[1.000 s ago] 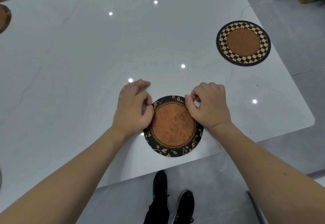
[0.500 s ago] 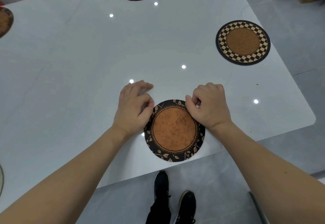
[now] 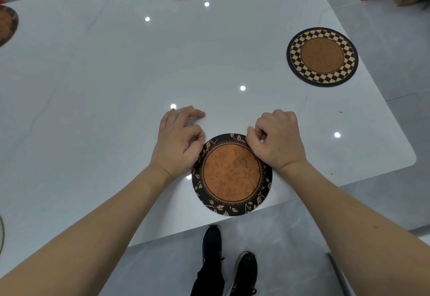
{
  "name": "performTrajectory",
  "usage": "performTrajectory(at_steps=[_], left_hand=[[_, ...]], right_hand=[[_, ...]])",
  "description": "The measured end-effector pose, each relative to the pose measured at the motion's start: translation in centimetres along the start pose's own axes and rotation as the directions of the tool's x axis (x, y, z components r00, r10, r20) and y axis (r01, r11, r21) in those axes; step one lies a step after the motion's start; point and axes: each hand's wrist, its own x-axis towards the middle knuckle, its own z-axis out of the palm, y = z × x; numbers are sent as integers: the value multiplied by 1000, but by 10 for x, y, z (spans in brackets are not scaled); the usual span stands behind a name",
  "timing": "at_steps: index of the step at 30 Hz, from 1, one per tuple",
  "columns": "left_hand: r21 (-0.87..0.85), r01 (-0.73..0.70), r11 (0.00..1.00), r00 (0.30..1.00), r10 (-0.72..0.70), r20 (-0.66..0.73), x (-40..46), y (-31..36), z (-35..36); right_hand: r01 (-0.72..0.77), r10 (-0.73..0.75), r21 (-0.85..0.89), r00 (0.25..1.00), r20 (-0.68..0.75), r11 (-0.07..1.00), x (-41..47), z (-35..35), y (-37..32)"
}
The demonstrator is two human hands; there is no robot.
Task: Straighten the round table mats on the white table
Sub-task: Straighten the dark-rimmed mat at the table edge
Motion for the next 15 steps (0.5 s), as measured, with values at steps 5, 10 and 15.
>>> performTrajectory(at_steps=[5,10,15], left_hand=[[7,-4,1000,1000,4,-4,1,1,0],[14,34,999,999,-34,5,6,2,0],[56,15,998,998,-18,54,19,13,-4]], right_hand=[[-21,21,40,1000,14,999,2,-4,-2],[-48,47,134,999,8,990,2,-3,0],[-228,262,498,965,2,837,5,-15,4]])
